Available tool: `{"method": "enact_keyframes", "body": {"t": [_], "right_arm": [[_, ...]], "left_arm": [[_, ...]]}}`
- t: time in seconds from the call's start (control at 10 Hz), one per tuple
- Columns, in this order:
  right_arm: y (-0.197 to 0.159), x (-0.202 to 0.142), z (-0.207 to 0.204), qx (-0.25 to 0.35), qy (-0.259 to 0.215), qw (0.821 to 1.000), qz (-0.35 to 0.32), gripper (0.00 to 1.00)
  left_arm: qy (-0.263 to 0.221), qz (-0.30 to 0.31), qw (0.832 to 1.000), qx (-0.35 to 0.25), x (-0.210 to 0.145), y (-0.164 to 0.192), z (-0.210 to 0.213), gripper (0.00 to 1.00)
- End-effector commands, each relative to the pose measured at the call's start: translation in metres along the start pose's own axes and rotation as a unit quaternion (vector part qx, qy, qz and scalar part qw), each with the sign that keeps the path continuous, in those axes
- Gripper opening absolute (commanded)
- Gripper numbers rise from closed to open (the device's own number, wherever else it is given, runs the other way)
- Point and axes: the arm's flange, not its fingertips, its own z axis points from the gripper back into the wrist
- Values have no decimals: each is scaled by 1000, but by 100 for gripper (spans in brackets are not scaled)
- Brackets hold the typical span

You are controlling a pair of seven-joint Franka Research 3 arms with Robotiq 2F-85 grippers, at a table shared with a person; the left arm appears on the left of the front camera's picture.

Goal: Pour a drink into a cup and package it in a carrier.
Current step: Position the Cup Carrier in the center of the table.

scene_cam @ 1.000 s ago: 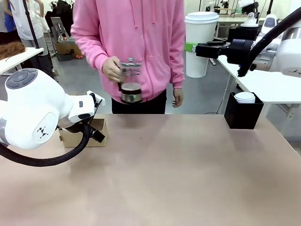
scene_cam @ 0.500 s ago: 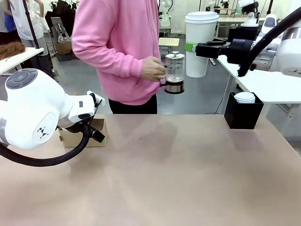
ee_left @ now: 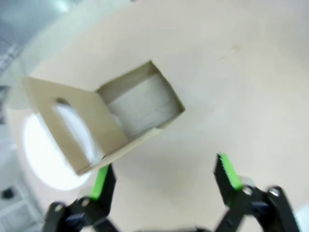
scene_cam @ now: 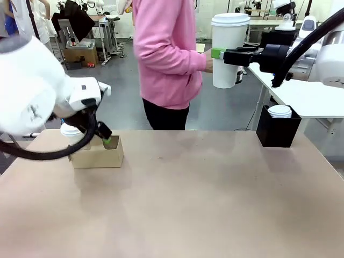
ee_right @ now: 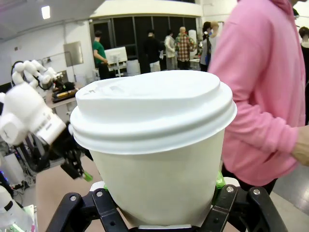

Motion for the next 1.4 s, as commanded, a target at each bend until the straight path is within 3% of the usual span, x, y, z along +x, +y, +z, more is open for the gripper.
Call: {"method": "enact_keyframes", "body": {"t": [0.0,0.3,0.6,1.2,1.3], "right_arm": [[0,2,-3,2,-7,1000,1,80],[0,2,-3,2,-7,1000,1,80],[0,2,-3,2,-7,1000,1,80],[0,2,-3,2,-7,1000,1,80],[0,2,-3,2,-7,1000,1,80]], "left_arm": [[14,41,999,14,25,-4,48,100],[43,95,994,17,71,26,69,100],[75,150,986,20,102,62,36,100],[111,225,966,56,104,79,-26,100],[110,235,964,62,104,79,-25,41]]}}
